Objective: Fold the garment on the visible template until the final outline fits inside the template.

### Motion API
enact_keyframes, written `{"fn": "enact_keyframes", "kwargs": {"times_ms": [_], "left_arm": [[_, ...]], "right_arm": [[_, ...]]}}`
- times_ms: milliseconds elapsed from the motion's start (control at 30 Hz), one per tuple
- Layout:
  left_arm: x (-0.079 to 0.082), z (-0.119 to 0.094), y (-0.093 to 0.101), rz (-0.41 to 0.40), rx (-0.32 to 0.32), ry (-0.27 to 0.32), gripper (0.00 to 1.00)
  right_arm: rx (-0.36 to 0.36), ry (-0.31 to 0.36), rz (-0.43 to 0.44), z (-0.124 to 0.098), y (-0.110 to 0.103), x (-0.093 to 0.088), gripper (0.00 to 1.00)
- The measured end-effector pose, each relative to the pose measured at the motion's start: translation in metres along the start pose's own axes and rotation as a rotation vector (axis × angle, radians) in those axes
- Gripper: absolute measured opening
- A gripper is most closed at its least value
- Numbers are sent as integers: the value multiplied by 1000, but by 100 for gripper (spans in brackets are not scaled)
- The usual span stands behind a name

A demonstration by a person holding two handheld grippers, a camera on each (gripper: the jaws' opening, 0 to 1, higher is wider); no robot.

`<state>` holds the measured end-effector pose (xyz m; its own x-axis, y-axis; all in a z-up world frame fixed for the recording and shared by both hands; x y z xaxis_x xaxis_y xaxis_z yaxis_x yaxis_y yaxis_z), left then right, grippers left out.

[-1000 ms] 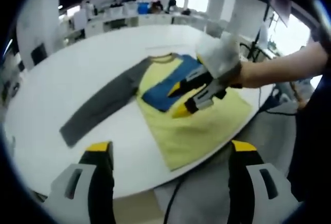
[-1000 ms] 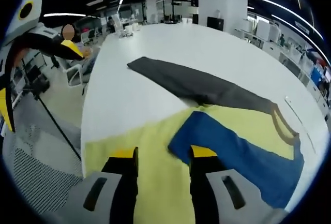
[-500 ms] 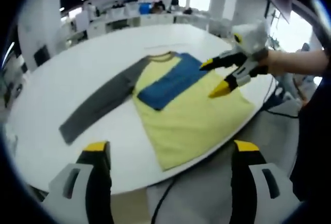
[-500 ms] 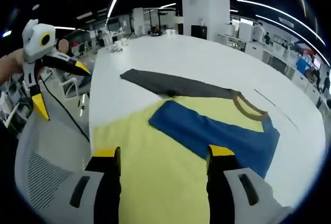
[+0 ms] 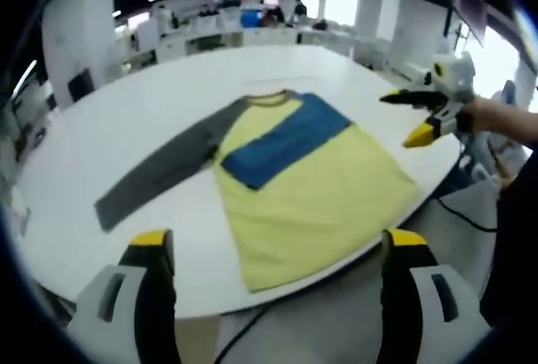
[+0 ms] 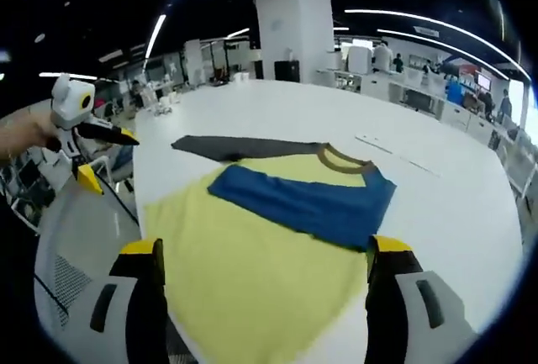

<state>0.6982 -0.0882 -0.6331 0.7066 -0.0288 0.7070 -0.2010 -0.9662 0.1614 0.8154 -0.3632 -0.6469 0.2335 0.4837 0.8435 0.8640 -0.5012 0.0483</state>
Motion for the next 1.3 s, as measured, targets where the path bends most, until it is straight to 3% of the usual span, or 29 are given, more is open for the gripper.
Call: {"fn": "enact_keyframes", "kwargs": {"times_ms": [467,667,900,1300], "left_arm": [[2,7,9,-32,-3,-1,98],[5,6,10,-14,-35,-11,98],[5,2,-3,6,-57,-15,97],[-10,-4,-18,6,-72,-32,94]], "right_arm": [[-29,35,33,-50,13,-14,100],[-59,11,53,-69,16,-27,100],[-117,17,84,-74,18,-26,100],[-135,20,105,-65,-2,-27,100]]}}
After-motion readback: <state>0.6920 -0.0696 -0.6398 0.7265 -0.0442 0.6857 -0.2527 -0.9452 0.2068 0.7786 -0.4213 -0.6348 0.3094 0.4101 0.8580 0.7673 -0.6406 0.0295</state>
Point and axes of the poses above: the point that each gripper's makers call its tool centre point, and the gripper's own axes: z roughly forward along the fingers, y roughly to its right, x roughly out of its top, the point moved 4 cm from there along -z, roughly backward along the fingers, and after that the axes turned 8 degrees about -z, right-handed, at the moved point
